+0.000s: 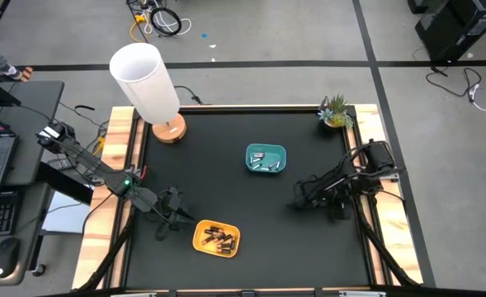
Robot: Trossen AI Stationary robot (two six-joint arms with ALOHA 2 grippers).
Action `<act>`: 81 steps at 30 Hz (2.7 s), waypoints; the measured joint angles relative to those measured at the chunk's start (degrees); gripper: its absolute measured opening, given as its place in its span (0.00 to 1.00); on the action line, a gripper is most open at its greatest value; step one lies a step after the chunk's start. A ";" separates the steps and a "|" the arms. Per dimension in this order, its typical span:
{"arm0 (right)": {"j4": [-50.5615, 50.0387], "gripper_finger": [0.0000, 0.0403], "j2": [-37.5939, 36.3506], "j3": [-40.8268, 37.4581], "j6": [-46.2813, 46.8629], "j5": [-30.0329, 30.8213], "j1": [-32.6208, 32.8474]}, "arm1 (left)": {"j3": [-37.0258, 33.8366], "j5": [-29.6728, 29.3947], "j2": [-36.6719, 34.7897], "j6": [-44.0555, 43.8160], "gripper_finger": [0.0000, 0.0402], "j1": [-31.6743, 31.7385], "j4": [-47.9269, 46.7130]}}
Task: Sort batteries
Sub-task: Put the silver battery into the blue bin
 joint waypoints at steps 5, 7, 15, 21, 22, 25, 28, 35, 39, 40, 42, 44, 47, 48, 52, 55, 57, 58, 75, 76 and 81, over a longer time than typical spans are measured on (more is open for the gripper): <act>1.67 0.00 -2.44 -0.13 2.20 -0.32 1.51 | 0.00 0.14 0.02 -0.02 0.17 0.00 0.14; 3.26 0.00 -3.86 0.31 3.20 -0.21 2.07 | 0.00 0.14 0.02 -0.03 0.17 0.00 0.28; 1.61 0.00 -7.31 6.36 10.54 0.15 3.74 | 0.00 0.12 0.02 -0.17 0.17 0.00 0.47; -1.57 0.00 -10.37 12.92 16.47 3.64 4.49 | 0.00 0.12 0.02 -0.13 0.17 0.00 1.57; -3.23 0.00 -10.87 14.22 17.99 4.71 4.49 | 0.00 0.11 0.02 -0.13 0.17 0.00 1.50; -7.39 0.00 -12.85 17.43 24.81 6.69 4.82 | 0.00 0.13 0.02 -0.68 0.17 0.00 1.41; -4.97 0.00 -15.64 18.26 36.06 6.95 6.58 | 0.00 0.16 0.02 -1.27 0.17 0.00 1.20; 5.04 0.15 -20.00 12.08 59.93 8.43 14.80 | 0.01 0.18 0.02 -1.31 0.17 0.00 1.32; 9.53 0.28 -20.90 10.45 73.88 14.55 20.03 | 0.00 0.16 0.02 -1.31 0.17 0.00 1.31; 10.60 0.31 -21.01 10.49 76.70 17.16 21.33 | 0.00 0.16 0.02 -1.31 0.17 0.00 1.31; 12.76 0.37 -21.00 10.80 81.72 22.64 23.80 | 0.00 -0.34 0.02 -1.31 0.17 0.00 1.29; 14.03 0.40 -20.78 10.94 87.17 27.75 25.99 | 0.00 -1.50 0.02 -1.33 0.17 0.00 0.99; 12.51 0.43 -18.29 10.93 95.25 30.56 28.07 | 0.00 -3.27 0.02 -1.35 0.17 0.00 0.92; 12.53 0.43 -17.00 10.89 96.52 30.43 28.22 | 0.00 -3.61 0.02 -1.33 0.17 0.00 1.06; 15.69 0.41 -11.34 10.89 98.80 31.45 26.62 | 0.00 -4.43 0.02 -1.24 0.17 0.00 1.45; 16.65 0.40 -7.14 12.18 98.95 33.00 24.87 | 0.00 -4.49 0.02 -1.49 0.17 0.00 1.41; 15.63 0.40 -4.95 13.63 99.45 33.96 24.10 | 0.01 -4.41 0.02 -2.25 0.17 0.00 1.35; 15.14 0.40 -4.02 14.26 99.78 34.36 23.66 | 0.02 -4.21 0.02 -2.65 0.17 0.00 1.15; 17.82 0.36 -1.47 15.65 99.00 41.03 16.68 | 0.02 -2.91 0.00 -2.55 0.17 0.00 1.38; 17.69 0.35 -1.47 15.65 99.33 41.09 16.68 | 0.01 -2.60 0.00 -2.68 0.17 0.00 1.29; 17.66 0.25 -1.47 15.31 98.97 41.43 17.35 | 0.02 -2.09 0.00 -2.69 0.17 0.00 1.50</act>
